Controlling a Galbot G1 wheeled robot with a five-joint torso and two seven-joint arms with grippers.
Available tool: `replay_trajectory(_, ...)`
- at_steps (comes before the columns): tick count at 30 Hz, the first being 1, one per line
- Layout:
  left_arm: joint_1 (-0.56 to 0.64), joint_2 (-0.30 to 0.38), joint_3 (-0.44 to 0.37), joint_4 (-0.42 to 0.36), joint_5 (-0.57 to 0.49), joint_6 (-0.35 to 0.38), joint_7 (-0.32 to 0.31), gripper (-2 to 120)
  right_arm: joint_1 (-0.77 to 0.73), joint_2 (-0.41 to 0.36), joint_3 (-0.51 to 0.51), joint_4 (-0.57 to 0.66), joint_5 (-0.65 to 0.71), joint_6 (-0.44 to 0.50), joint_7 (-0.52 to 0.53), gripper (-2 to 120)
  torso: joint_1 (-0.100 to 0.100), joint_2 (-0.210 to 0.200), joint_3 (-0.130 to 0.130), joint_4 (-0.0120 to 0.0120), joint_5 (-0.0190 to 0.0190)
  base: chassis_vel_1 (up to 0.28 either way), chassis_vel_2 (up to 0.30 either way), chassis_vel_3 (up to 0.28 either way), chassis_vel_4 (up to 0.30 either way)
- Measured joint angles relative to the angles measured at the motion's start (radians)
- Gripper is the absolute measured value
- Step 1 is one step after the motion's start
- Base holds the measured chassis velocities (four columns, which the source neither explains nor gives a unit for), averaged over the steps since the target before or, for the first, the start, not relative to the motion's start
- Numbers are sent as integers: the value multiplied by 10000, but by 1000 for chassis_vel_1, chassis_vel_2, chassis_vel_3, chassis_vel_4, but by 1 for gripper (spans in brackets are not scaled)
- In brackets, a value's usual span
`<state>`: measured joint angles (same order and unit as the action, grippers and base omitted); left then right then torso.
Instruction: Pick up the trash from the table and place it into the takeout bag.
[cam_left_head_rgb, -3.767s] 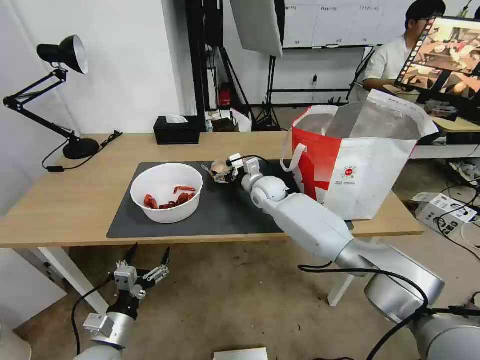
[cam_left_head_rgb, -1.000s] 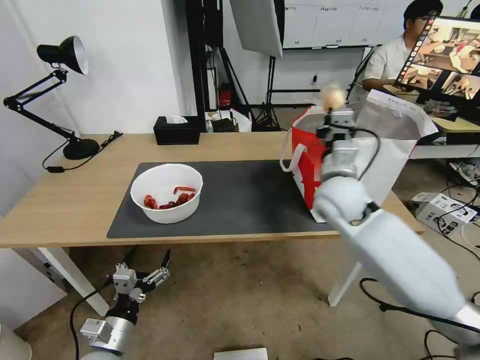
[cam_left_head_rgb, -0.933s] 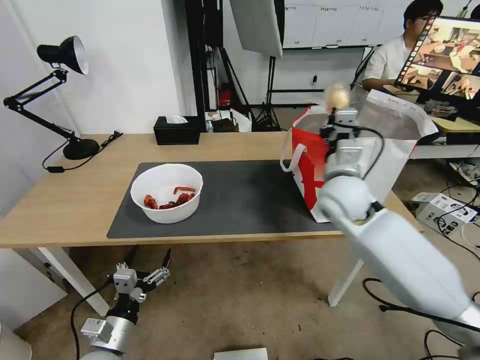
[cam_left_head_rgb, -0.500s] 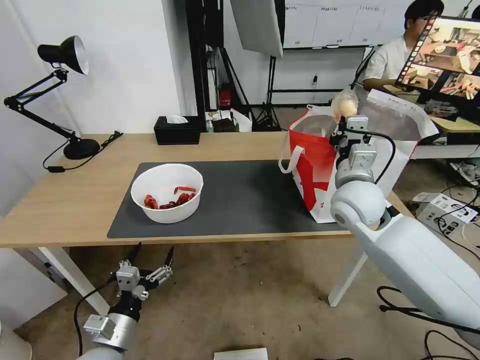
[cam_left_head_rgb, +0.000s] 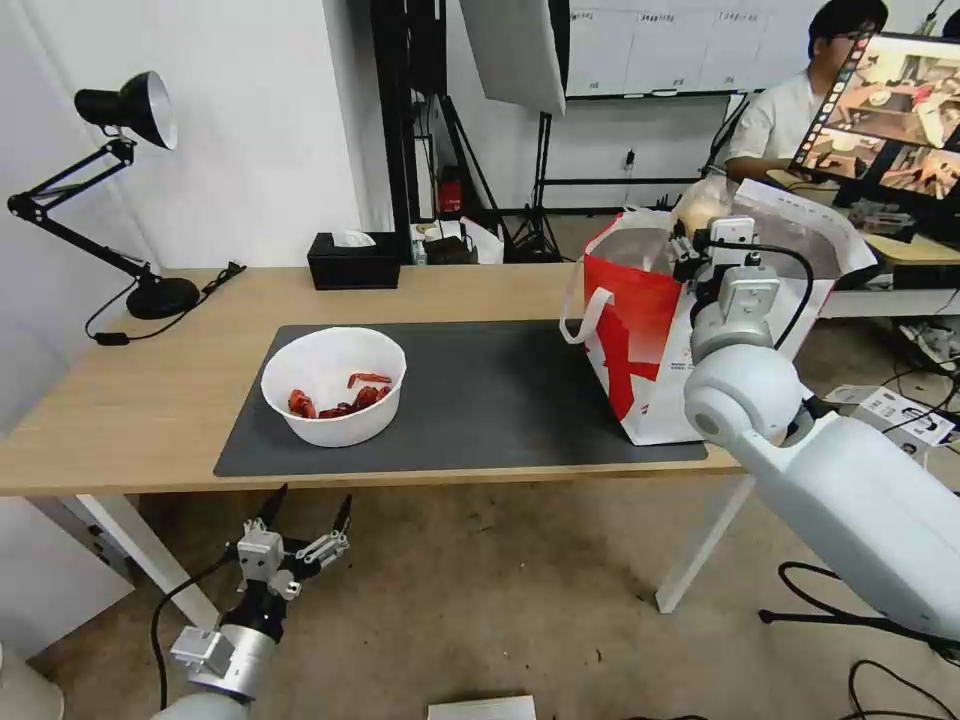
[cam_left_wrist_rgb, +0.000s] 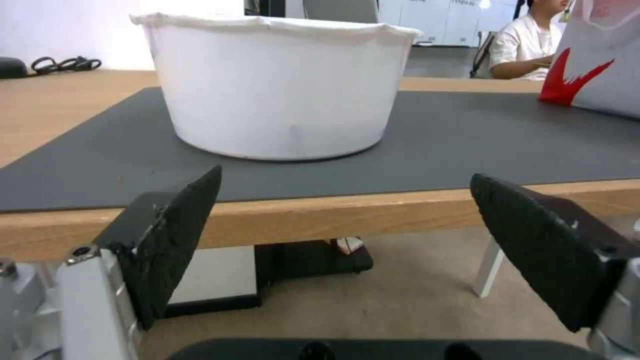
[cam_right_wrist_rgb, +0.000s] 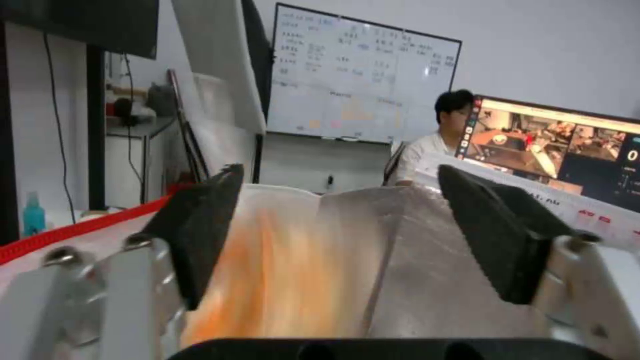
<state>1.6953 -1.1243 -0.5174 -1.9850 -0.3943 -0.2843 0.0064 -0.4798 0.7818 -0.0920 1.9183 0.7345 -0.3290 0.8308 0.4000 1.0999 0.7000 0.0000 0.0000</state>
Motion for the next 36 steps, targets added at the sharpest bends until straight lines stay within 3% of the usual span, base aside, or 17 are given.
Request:
replay_trajectory(5,61,-11,-42,-72,9,7,0,100,-44,-29,-40,52,64,-4,-4,97,0,0,0,0,1,0,0,0,0)
replay_trajectory(19,182,-47,-163,-208,19,7,-2,100,-248,-85,3,159,113,61,-80,100,0,0,0,0,0,0,0,0,0)
replay_trajectory(27,244,-90,-242,-255,19,-3,-5,100,-453,-280,380,492,91,813,-431,100,1,0,-1,1,-1,0,0,0,0)
replay_trajectory(31,265,-117,-262,-300,19,-8,-6,100,-1009,-554,771,1018,125,1714,-1358,100,0,0,-1,1,0,0,0,0,0)
replay_trajectory(33,249,-192,-241,-314,28,-20,-10,100,-1908,-983,1140,1807,528,2472,-2583,100,0,0,-1,1,-2,0,0,0,0)
replay_trajectory(36,242,-250,-225,-359,81,-38,-11,100,-2799,-1317,1341,2468,734,2853,-3340,100,-1,1,-2,-2,1,0,0,0,0)
